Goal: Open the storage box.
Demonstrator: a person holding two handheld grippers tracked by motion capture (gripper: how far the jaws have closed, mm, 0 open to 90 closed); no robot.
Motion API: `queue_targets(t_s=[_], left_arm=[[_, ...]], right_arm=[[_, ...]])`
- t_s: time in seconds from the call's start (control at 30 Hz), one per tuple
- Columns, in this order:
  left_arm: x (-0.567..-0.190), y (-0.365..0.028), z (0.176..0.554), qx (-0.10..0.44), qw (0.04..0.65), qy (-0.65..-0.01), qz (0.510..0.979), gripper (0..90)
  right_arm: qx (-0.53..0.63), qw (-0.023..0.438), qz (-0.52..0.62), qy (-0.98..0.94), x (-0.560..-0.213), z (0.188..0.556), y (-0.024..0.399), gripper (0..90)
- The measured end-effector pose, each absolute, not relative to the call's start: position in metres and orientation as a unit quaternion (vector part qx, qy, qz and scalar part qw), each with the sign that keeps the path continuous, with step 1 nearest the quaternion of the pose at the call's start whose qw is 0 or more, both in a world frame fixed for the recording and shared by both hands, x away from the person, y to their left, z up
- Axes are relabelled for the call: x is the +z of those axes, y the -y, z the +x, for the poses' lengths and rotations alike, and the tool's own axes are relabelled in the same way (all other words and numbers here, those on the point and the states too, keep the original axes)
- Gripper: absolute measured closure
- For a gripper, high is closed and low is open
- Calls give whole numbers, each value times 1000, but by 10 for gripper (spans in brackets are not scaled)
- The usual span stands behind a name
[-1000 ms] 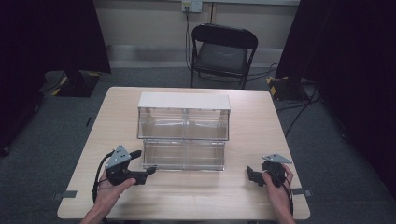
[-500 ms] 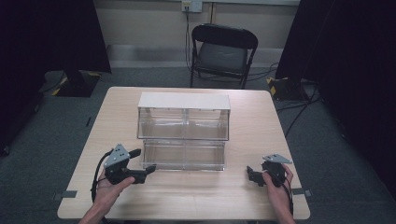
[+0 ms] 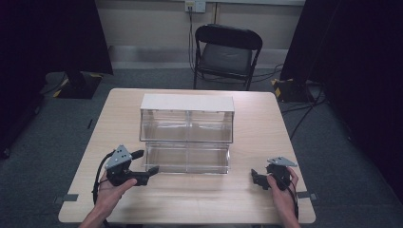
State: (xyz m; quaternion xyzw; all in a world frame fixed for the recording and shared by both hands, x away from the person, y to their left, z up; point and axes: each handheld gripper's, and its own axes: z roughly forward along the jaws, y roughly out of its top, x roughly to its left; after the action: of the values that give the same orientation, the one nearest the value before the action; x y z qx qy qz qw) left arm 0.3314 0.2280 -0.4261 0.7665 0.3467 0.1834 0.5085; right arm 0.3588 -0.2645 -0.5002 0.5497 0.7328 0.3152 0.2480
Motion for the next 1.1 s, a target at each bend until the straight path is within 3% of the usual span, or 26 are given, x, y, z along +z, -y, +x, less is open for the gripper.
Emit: queue_targets(t_s=[1.1], left_arm=[[-417, -230, 330, 193, 516, -349, 758, 155]], right_arm=[[315, 248, 550, -733, -500, 359, 264, 116]])
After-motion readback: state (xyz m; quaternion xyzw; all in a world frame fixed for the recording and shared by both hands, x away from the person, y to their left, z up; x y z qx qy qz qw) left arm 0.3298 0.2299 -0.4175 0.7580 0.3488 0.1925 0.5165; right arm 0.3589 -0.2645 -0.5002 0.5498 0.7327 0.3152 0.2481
